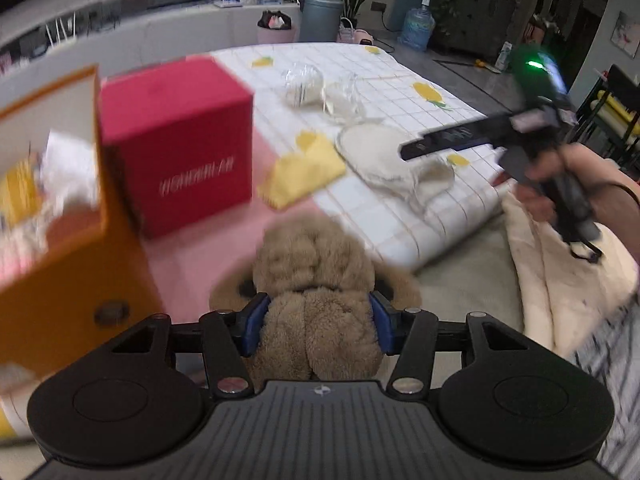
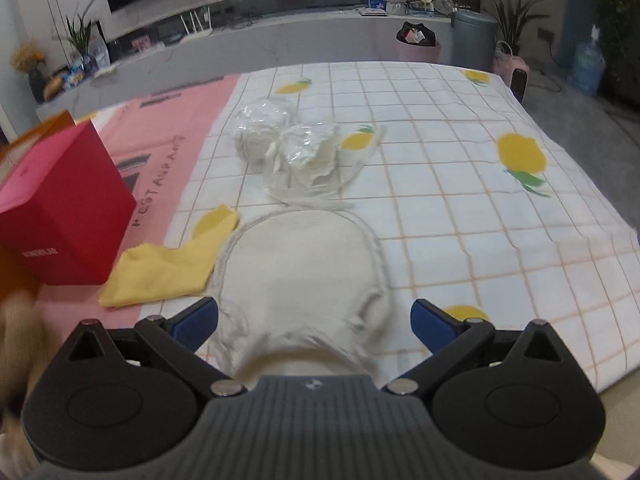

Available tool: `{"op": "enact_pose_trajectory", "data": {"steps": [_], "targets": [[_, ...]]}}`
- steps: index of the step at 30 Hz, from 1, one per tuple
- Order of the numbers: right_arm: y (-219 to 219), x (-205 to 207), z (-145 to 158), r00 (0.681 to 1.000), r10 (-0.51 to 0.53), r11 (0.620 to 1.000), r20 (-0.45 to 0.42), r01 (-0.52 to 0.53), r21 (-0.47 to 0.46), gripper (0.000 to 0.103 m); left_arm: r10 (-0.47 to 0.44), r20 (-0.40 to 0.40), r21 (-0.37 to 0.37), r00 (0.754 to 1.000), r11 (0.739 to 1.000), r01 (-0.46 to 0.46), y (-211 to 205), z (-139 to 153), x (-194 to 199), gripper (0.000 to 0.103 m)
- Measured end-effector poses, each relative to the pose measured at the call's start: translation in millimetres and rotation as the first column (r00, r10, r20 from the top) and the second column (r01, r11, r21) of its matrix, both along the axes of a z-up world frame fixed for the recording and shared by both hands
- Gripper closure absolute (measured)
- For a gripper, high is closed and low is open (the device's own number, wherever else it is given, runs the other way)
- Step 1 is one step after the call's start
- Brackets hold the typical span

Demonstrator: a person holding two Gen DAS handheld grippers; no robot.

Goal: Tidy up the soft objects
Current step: 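Lift the plush bear with left while right grasps the cream cloth bag edge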

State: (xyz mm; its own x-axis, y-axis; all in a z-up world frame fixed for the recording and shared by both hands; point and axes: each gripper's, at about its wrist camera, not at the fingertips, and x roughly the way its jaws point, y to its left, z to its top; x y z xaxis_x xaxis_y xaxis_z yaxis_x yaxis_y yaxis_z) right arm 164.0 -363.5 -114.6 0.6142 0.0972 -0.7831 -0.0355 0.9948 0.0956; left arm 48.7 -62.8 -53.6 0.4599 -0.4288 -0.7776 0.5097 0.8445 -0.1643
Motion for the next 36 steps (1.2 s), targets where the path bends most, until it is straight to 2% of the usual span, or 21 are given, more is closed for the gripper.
{"op": "enact_pose_trajectory", "data": {"steps": [1, 3, 5, 7, 9, 11, 12, 14, 16, 18, 20, 22, 27, 32, 36], "targets": [[4.6, 6.1, -3.8, 0.999, -0.026, 1.0, -0.031, 0.026, -0.017, 0.003, 0.014, 0.004, -0.022, 1.0, 1.0, -0.014, 7.0, -3.4, -1.9, 0.042], [4.8, 15.4, -11.6, 0.993, -0.074, 0.997, -0.087, 0.076, 0.016, 0.003, 0.032, 0.008, -0.046, 0.999, 0.998, -0.032, 16.3, -9.0, -2.5, 0.043], [3.4, 20.9, -16.7, 0.988, -0.102, 0.993, -0.114, 0.109, 0.055, 0.003, 0.047, 0.001, -0.053, 0.999, 0.997, -0.047, 23.1, -13.1, -0.3, 0.043], [5.2, 25.9, -19.5, 0.985, -0.114, 0.992, -0.127, 0.119, 0.031, 0.003, 0.059, -0.006, -0.072, 0.998, 0.996, -0.059, 24.6, -11.5, 3.9, 0.044], [7.6, 28.0, -23.1, 0.984, -0.11, 0.992, -0.141, 0.117, 0.045, 0.002, 0.061, -0.007, -0.097, 0.998, 0.993, -0.061, 26.1, -9.6, 8.0, 0.044], [10.8, 28.6, -27.8, 0.979, -0.097, 0.992, -0.178, 0.11, 0.068, 0.002, 0.051, -0.051, -0.084, 0.997, 0.995, -0.055, 19.0, -11.7, 11.4, 0.044], [15.0, 27.6, -28.1, 0.981, -0.085, 0.994, -0.174, 0.096, 0.055, 0.002, 0.028, -0.099, -0.085, 0.995, 0.996, -0.036, 19.0, -14.1, 11.7, 0.043], [24.9, 27.1, -28.8, 0.982, -0.047, 0.998, -0.181, 0.054, 0.034, 0.002, -0.042, -0.17, -0.08, 0.984, 0.996, 0.029, 12.5, -18.1, 12.1, 0.034], [33.2, 27.0, -29.3, 0.982, -0.025, 1.0, -0.188, 0.028, 0.013, 0.002, -0.076, -0.127, -0.02, 0.989, 0.997, 0.074, 2.1, -16.7, 3.2, 0.017], [39.8, 27.3, -30.3, 0.981, -0.028, 0.999, -0.192, 0.024, -0.022, 0.002, -0.103, -0.093, 0.071, 0.99, 0.991, 0.11, -6.3, -19.8, -4.8, 0.013], [45.2, 28.3, -31.4, 0.98, -0.032, 0.998, -0.194, 0.022, -0.055, 0.002, -0.103, -0.127, 0.112, 0.987, 0.987, 0.117, -11.0, -30.0, -3.2, 0.013], [48.7, 29.9, -32.2, 0.981, -0.031, 0.997, -0.193, 0.017, -0.071, 0.002, -0.071, -0.156, 0.103, 0.985, 0.991, 0.088, -12.2, -38.6, 1.0, 0.013], [47.6, 31.3, -32.6, 0.983, -0.031, 0.997, -0.183, 0.018, -0.073, 0.002, -0.062, -0.156, 0.126, 0.986, 0.989, 0.082, -16.8, -50.8, 2.9, 0.013], [46.1, 25.0, -34.1, 0.991, -0.001, 0.997, -0.131, -0.009, -0.074, 0.002, -0.023, -0.175, 0.072, 0.984, 0.997, 0.036, -6.4, -57.6, 4.8, 0.023], [44.9, 20.5, -34.9, 0.994, 0.032, 0.996, -0.102, -0.04, -0.077, 0.004, -0.04, -0.136, 0.089, 0.99, 0.995, 0.053, -10.5, -59.4, -0.7, 0.03]]}}
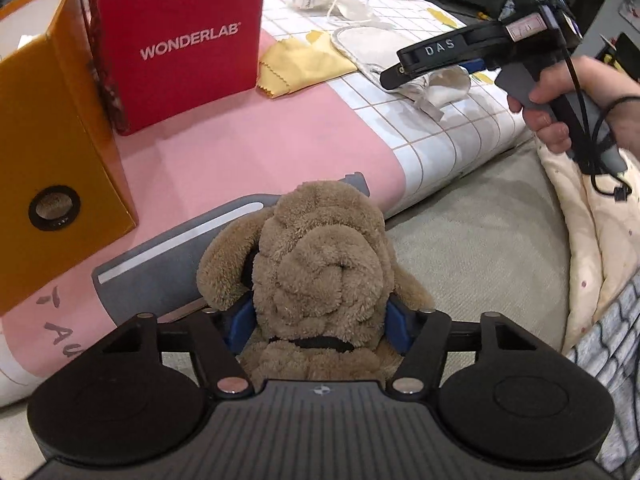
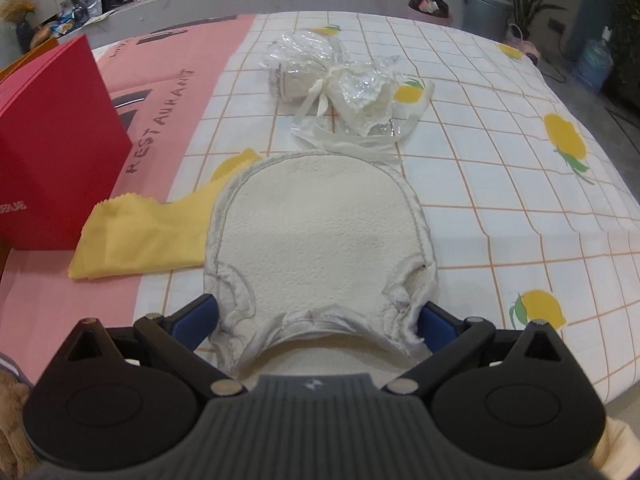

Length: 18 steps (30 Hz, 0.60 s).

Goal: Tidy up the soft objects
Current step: 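Lift the plush bear with left while right grasps the cream cloth bag edge, then carry the bear and the cloth bag over the orange box with both tools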

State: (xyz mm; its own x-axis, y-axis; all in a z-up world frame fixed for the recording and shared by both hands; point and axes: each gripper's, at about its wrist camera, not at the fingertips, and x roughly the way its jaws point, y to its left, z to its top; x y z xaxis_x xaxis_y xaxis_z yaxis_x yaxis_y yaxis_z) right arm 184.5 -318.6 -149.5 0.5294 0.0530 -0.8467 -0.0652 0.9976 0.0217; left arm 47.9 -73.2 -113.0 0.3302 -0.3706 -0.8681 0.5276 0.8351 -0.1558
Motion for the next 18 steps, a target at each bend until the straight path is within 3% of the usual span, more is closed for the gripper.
{"op": "enact_pose_trajectory", "data": {"steps": [11, 16, 18], "targets": [[10.0, -13.4, 6.7, 0.997, 0.039, 0.998, 0.062, -0.035, -0.057, 0.028, 0.005, 0.035, 0.008, 0.999, 1.0, -0.005, -0.9, 2.9, -7.4, 0.039], [21.6, -18.6, 12.3, 0.992, 0.101, 0.989, 0.075, -0.092, -0.119, 0.067, 0.015, 0.044, 0.002, 0.999, 1.0, -0.015, 0.5, 1.8, -8.4, 0.039], [25.5, -20.0, 13.0, 0.99, 0.116, 0.984, 0.076, -0.104, -0.148, 0.075, 0.019, 0.047, 0.003, 0.999, 1.0, -0.019, 0.4, 2.3, -9.2, 0.04]]}}
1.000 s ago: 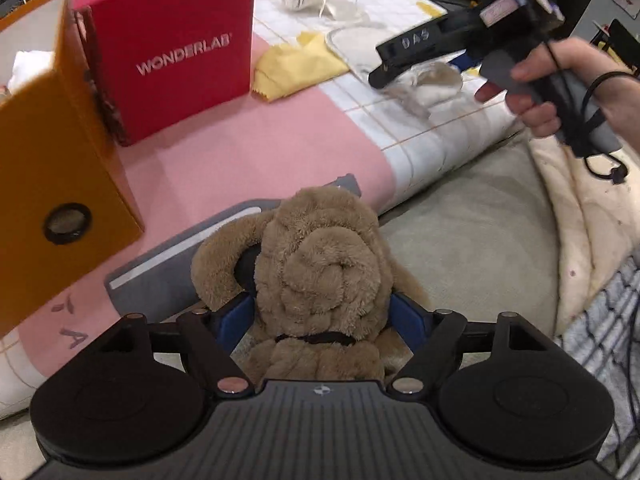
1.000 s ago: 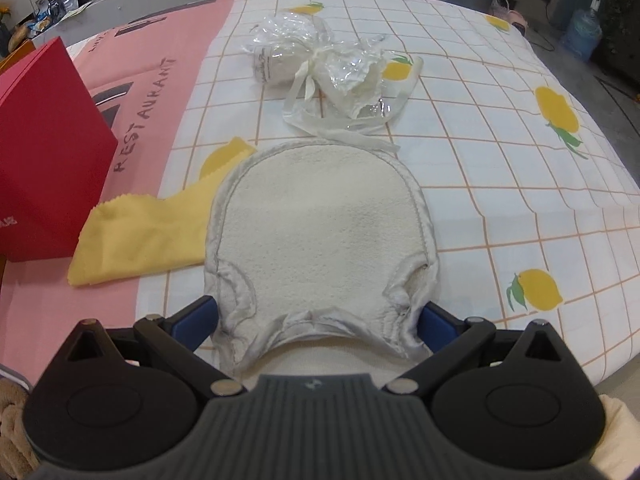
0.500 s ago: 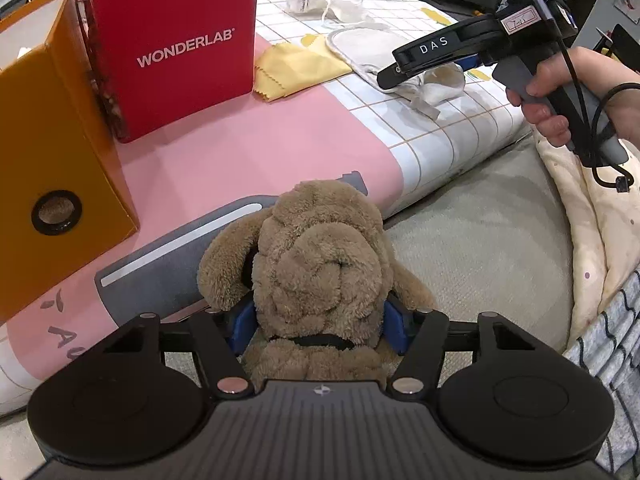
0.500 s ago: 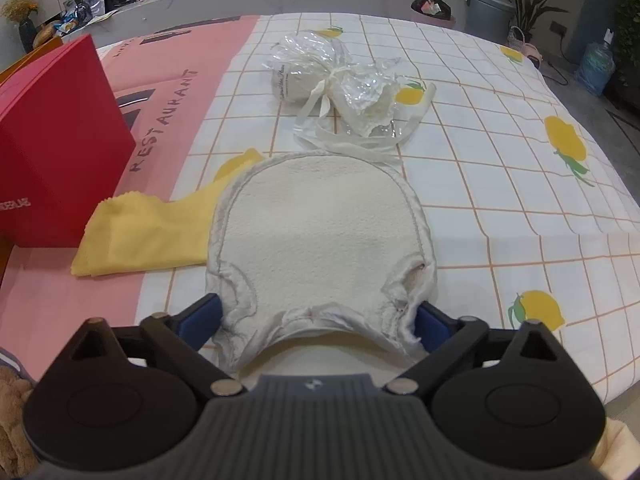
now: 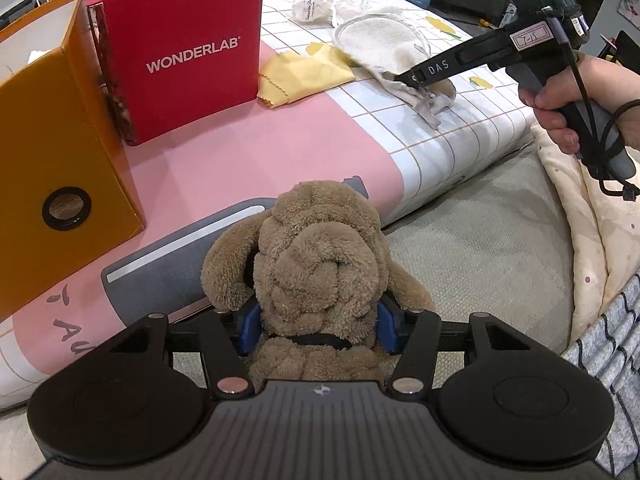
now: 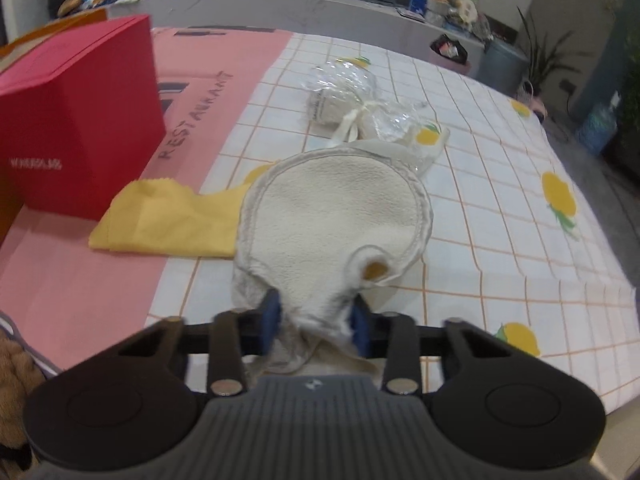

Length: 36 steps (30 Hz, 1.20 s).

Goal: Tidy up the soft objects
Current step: 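Carry the bear and the cloth bag over the orange box with both tools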

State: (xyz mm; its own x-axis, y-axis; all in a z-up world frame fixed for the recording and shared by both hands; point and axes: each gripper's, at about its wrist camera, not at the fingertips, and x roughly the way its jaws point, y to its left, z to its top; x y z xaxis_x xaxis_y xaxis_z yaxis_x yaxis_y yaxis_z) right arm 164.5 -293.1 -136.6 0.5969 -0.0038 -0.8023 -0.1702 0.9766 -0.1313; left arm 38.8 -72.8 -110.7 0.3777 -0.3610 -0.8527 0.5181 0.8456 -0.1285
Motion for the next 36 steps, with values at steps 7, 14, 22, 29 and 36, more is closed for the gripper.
{"op": "enact_pose_trajectory", "data": {"steps": [7, 14, 22, 29, 36], "targets": [[-19.4, -0.6, 10.2, 0.998, -0.057, 0.992, -0.015, 0.058, 0.112, 0.087, -0.002, 0.088, -0.008, 0.996, 1.0, 0.002, 3.3, 18.3, -8.5, 0.042], [-43.8, -10.5, 33.7, 0.993, -0.117, 0.961, -0.027, 0.12, 0.248, 0.088, 0.05, 0.188, -0.095, 0.981, 0.995, -0.032, 12.5, 54.0, -9.2, 0.042], [-48.8, -28.3, 70.8, 0.99, -0.133, 0.945, 0.047, 0.112, 0.309, 0.088, 0.098, 0.259, -0.148, 0.961, 0.987, -0.061, 25.4, 92.2, -9.8, 0.042], [-27.5, -48.6, 122.8, 0.98, -0.109, 0.94, 0.167, 0.047, 0.338, 0.088, 0.178, 0.327, -0.193, 0.928, 0.974, -0.118, 55.4, 133.5, 5.2, 0.042], [36.9, -57.7, 163.4, 0.963, -0.037, 0.928, 0.268, -0.066, 0.366, 0.088, 0.372, 0.389, -0.245, 0.843, 0.924, -0.294, 124.5, 173.1, 42.7, 0.042]]}}
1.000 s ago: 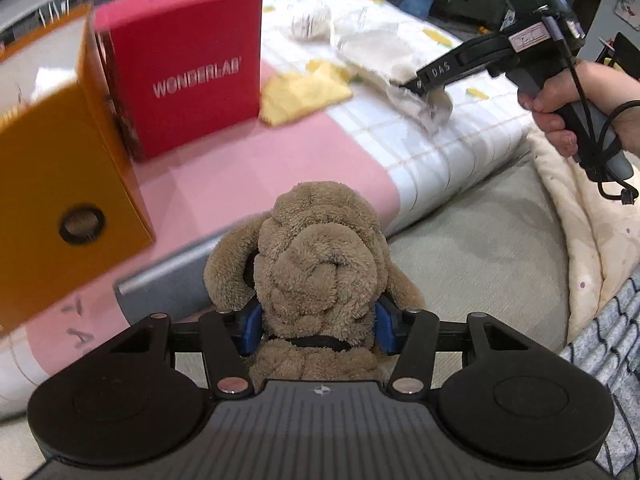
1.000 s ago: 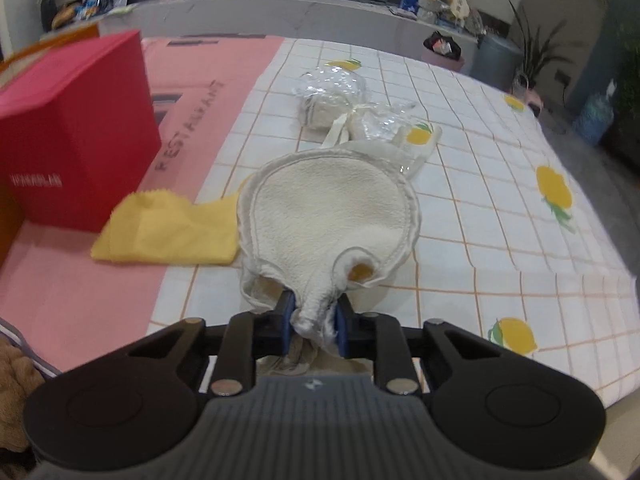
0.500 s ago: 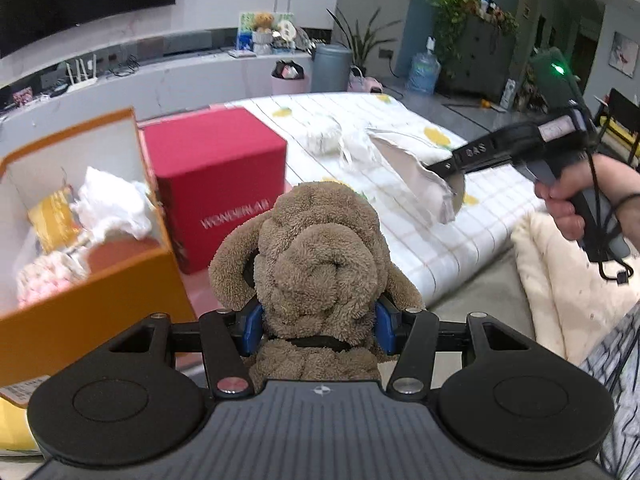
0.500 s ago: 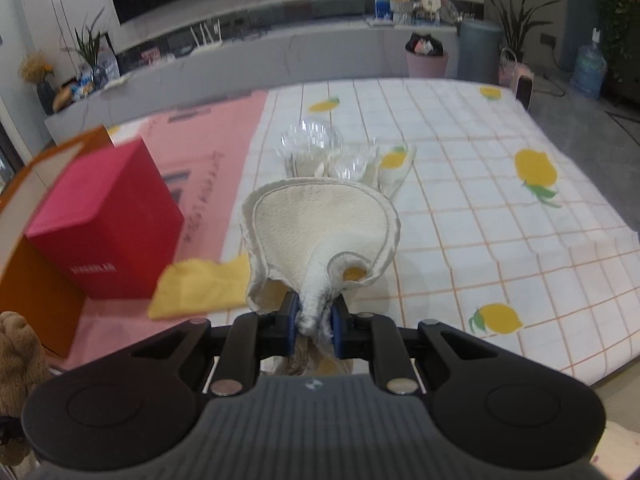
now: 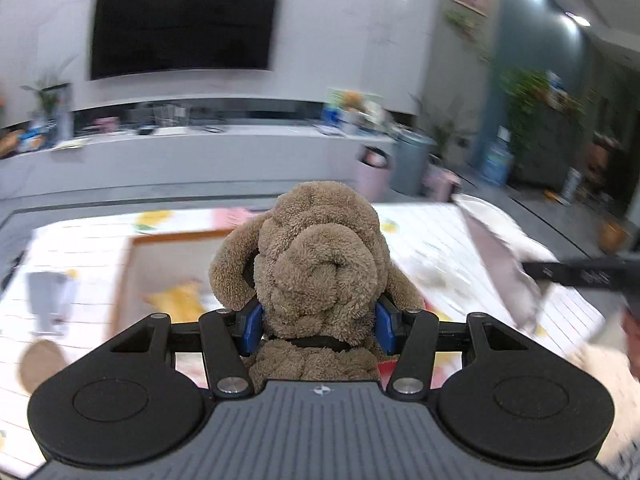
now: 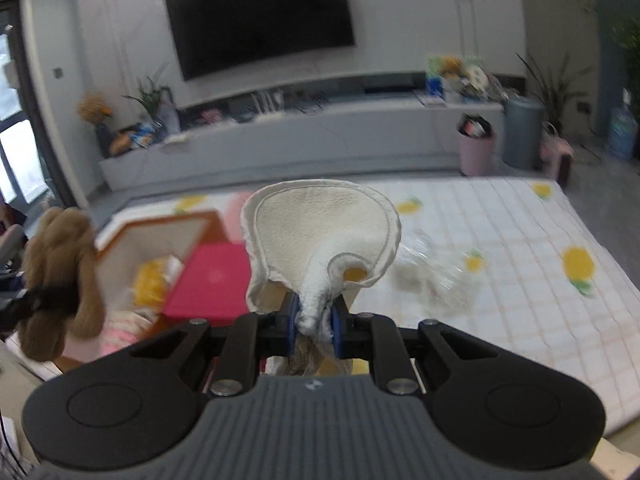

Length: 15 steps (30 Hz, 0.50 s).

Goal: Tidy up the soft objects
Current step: 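Carry the bear and the cloth bag over the orange box with both tools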

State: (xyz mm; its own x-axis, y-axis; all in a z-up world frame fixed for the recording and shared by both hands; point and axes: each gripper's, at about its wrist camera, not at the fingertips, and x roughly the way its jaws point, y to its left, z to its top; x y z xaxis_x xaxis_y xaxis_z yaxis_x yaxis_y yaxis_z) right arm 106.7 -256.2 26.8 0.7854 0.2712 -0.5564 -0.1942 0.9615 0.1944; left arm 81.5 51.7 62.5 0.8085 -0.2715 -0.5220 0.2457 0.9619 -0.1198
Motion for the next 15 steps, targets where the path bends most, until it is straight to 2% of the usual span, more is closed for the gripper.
{"op": "enact_pose_trajectory", "data": {"steps": [3, 7, 10, 13, 15], "targets": [[34.6, 7.6, 11.0, 0.999, 0.038, 0.999, 0.033, -0.039, 0.022, 0.088, 0.073, -0.001, -0.035, 0.997, 0.997, -0.073, 29.8, -3.1, 9.9, 0.042], [90.2, 29.3, 17.0, 0.987, 0.154, 0.987, 0.036, -0.156, 0.041, 0.088, 0.153, -0.03, -0.043, 0.988, 0.987, -0.154, 57.6, -24.4, 20.1, 0.042], [136.8, 48.2, 14.9, 0.976, 0.218, 0.976, 0.016, -0.219, 0.022, 0.088, 0.207, -0.089, -0.066, 0.974, 0.975, -0.213, 76.2, -36.5, 28.4, 0.042], [180.8, 70.1, 5.0, 0.967, 0.252, 0.968, -0.022, -0.252, -0.008, 0.088, 0.268, -0.158, -0.108, 0.95, 0.952, -0.286, 99.1, -42.5, 34.0, 0.042], [207.8, 87.6, -7.3, 0.959, 0.275, 0.961, -0.076, -0.277, -0.022, 0.088, 0.245, -0.187, -0.131, 0.951, 0.954, -0.271, 111.3, -46.7, 34.9, 0.042]]}}
